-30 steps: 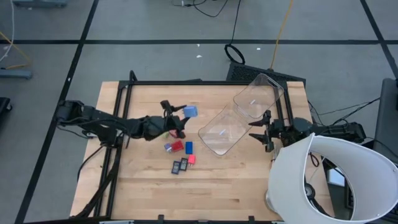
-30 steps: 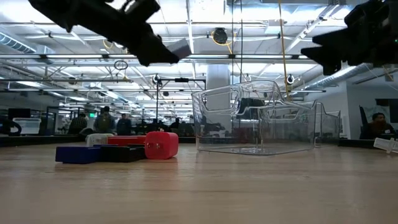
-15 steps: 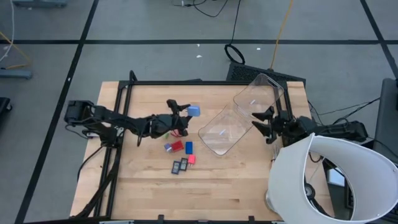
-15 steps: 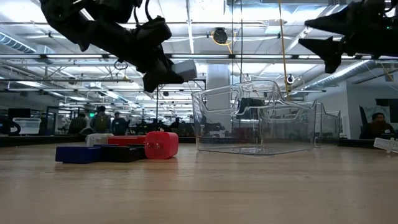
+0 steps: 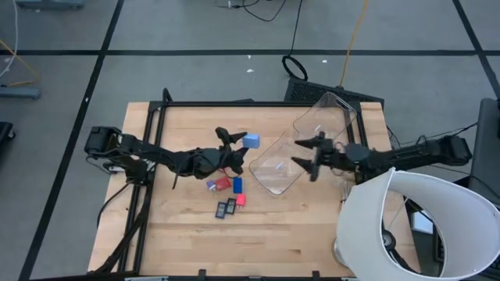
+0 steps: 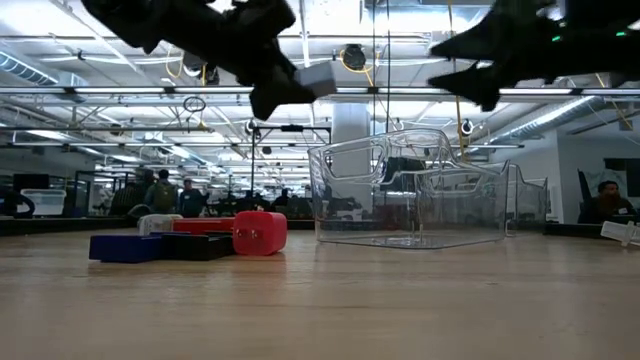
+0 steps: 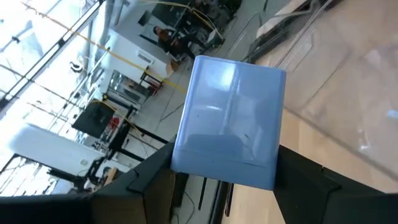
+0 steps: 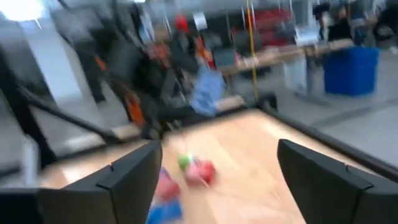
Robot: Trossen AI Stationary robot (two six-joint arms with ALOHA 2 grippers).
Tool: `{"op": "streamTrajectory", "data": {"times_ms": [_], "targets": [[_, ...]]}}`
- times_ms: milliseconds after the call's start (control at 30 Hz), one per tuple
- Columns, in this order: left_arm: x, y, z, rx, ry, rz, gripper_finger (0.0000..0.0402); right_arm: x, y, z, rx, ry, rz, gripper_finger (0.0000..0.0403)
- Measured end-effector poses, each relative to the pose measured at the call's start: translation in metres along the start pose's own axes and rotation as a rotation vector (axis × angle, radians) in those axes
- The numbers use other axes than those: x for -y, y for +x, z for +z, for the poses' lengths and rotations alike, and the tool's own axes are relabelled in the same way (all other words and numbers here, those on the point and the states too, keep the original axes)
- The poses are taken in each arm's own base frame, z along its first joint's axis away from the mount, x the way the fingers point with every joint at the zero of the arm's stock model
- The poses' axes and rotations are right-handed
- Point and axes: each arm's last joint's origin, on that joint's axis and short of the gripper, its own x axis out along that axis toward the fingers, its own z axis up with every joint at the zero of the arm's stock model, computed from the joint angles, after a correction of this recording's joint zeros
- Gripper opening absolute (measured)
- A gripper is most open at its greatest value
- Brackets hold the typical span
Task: Pick & Place Office items
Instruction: Put the light blue charger adapter into the right transparent bin
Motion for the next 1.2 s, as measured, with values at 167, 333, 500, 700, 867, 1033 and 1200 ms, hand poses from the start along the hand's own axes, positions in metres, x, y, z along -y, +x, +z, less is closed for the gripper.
{"op": "streamTrajectory", "data": {"times_ms": [167,333,500,700,867,1033,1200], "targets": [[0.017,0.017,0.012,0.006,0.044,-0.030,0.0225,0.005,0.034,0.013,0.020,0.007,-0.050,0.0329],[0.033,0.031,0.018,-0.036,0.100,-0.014,0.0225,0.016,0.057,0.009,0.007,0.090,0.030,0.0326],[0.033,0.031,0.025,-0.057,0.072,0.026,0.0225,0.021,0.065,-0.003,-0.048,0.108,0.059,0.0318],[0.030,0.027,0.031,-0.039,0.100,0.055,0.0225,0.020,0.066,-0.004,-0.055,0.170,0.057,0.0316],[0.032,0.026,0.034,0.029,0.102,0.005,0.0225,0.018,0.066,-0.002,-0.035,0.179,0.073,0.0316],[0.031,0.028,0.034,0.060,0.086,-0.017,0.0225,0.016,0.067,-0.002,-0.012,0.182,0.096,0.0315],[0.030,0.030,0.033,0.056,0.106,-0.015,0.0225,0.015,0.071,-0.004,0.005,0.193,0.117,0.0315]]}}
